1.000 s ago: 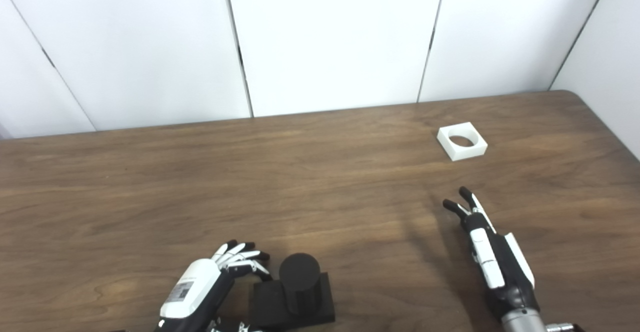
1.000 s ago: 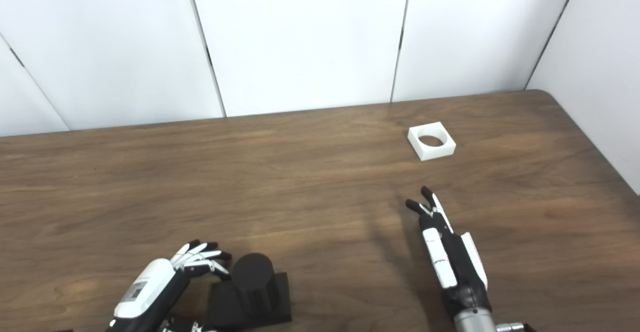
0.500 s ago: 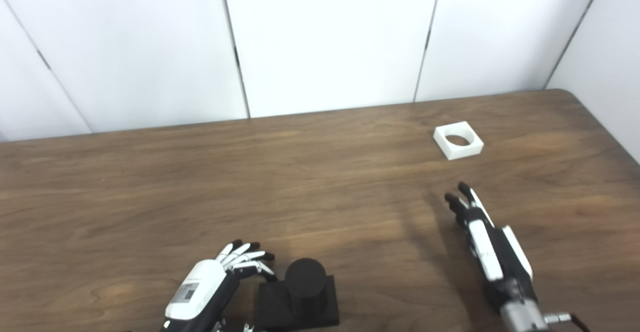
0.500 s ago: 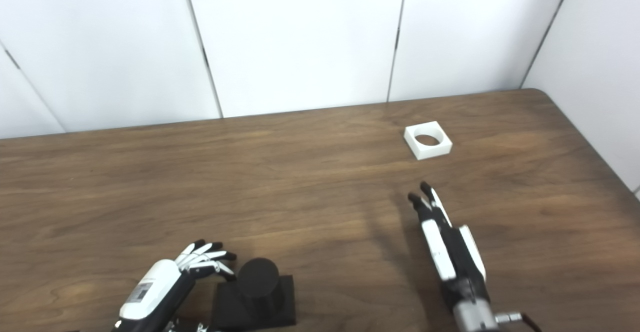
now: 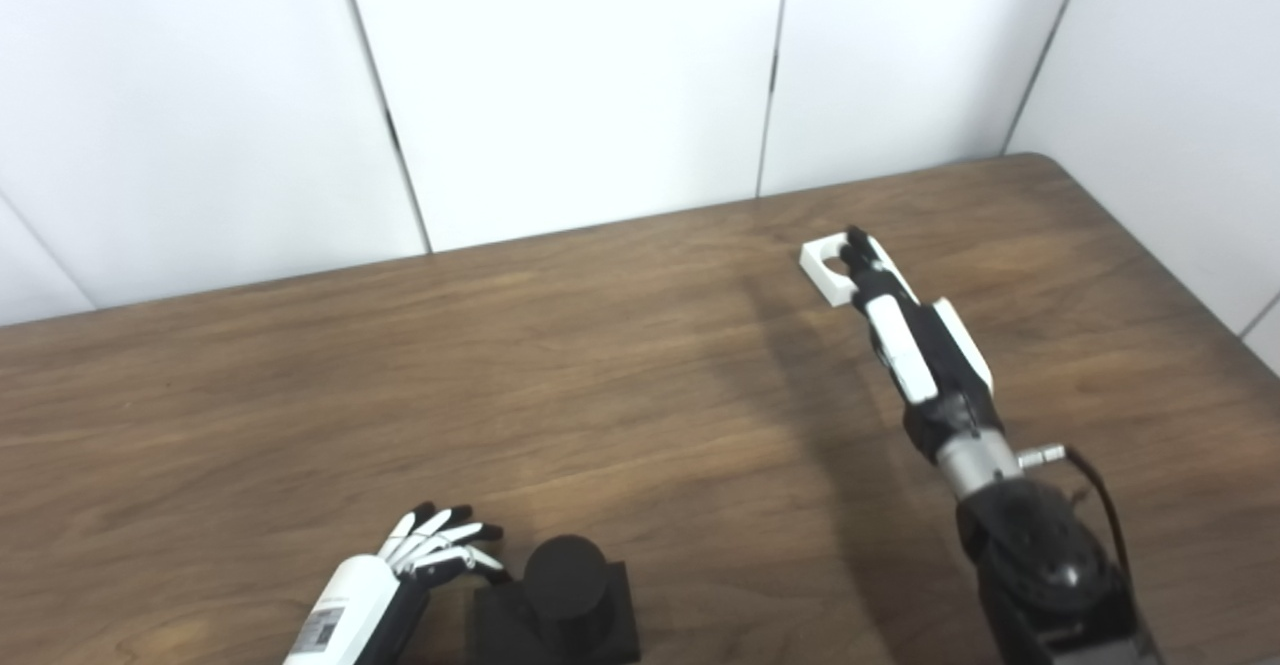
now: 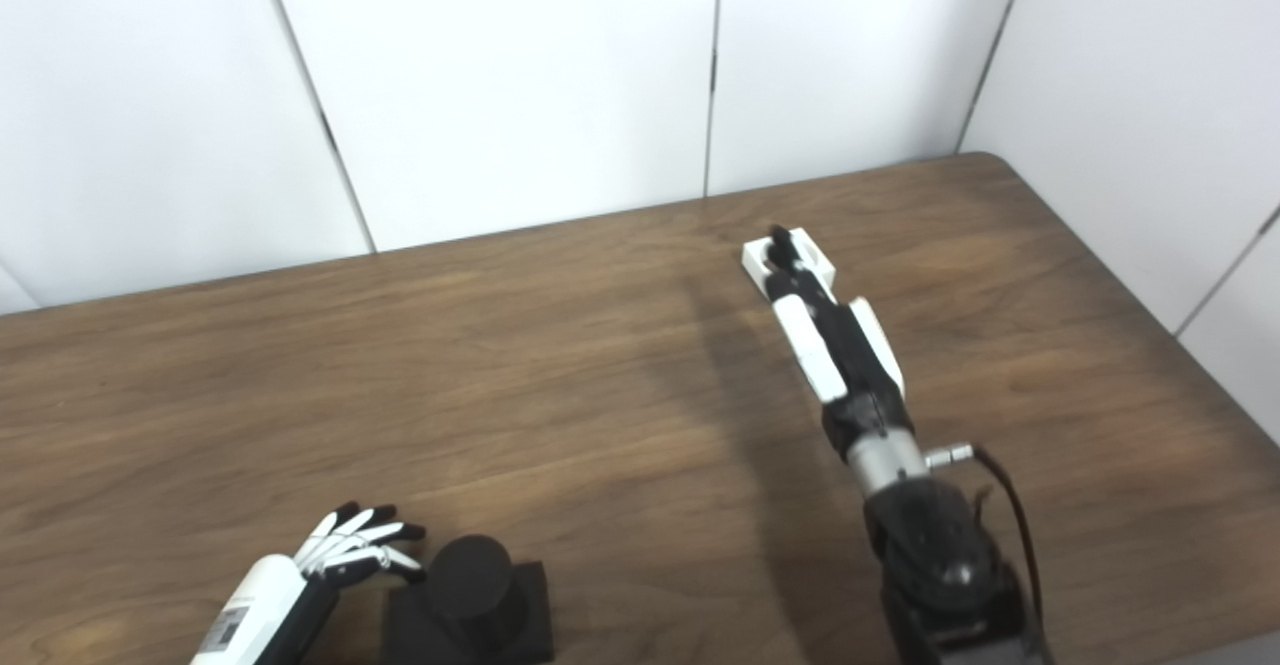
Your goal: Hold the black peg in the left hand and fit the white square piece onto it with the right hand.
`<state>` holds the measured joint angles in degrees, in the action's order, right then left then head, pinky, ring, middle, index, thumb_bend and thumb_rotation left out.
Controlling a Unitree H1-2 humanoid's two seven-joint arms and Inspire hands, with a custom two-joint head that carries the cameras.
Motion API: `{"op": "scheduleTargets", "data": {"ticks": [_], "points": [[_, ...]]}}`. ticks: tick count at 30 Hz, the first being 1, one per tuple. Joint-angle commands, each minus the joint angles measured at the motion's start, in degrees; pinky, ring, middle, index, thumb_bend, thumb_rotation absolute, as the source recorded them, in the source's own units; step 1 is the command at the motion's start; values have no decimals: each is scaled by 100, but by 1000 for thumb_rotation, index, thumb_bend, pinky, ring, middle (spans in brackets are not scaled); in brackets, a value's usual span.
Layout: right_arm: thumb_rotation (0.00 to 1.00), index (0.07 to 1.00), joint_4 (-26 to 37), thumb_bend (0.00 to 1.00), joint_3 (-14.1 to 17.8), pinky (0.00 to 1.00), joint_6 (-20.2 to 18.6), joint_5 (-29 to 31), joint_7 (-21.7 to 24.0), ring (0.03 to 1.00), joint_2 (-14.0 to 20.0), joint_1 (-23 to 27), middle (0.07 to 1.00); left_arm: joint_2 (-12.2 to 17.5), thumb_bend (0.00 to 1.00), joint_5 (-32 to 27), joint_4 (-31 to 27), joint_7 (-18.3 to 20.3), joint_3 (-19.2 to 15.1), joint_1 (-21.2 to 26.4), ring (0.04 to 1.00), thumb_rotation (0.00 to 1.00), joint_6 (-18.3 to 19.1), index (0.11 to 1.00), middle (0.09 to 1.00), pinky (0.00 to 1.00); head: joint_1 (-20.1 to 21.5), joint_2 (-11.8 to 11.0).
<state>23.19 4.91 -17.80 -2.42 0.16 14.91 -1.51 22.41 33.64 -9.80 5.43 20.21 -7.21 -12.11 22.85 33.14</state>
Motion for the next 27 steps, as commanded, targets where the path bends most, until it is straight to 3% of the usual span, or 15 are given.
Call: {"op": "scheduleTargets", "data": {"ticks": [1, 6, 8, 12, 19, 27], "points": [[804, 980, 2, 616, -54, 993, 18, -369, 102, 994, 311, 319, 978, 122, 522, 149, 294, 235, 45, -140, 919, 49, 92, 485, 822, 1000, 79, -26], [508, 953, -452, 745, -429, 960, -201, -1387, 427, 975, 1139, 872, 964, 179, 522, 137, 475, 151, 0, -109, 917, 49, -116, 484, 827, 1000, 412, -161], [442, 943, -674, 788, -641, 941, -295, -1790, 660, 979, 1507, 1123, 966, 170, 522, 62, 551, 124, -36, -108, 916, 49, -181, 484, 828, 1000, 552, -246], [312, 924, -1022, 865, -834, 934, -467, -2025, 1048, 990, 1899, 1546, 966, 161, 521, -28, 651, 102, -105, -118, 916, 48, -290, 483, 824, 1000, 667, -328], [217, 912, -1648, 930, -1518, 937, -633, -2955, 1663, 1000, 2425, 2328, 968, 177, 521, -63, 853, 64, -188, -113, 918, 48, -528, 483, 822, 1000, 844, -472], [141, 908, -2398, 914, -1851, 981, -400, -3445, 1940, 1000, 2599, 2992, 990, 126, 520, -92, 872, 66, -235, -138, 920, 47, -543, 482, 820, 1000, 811, -521]]}}
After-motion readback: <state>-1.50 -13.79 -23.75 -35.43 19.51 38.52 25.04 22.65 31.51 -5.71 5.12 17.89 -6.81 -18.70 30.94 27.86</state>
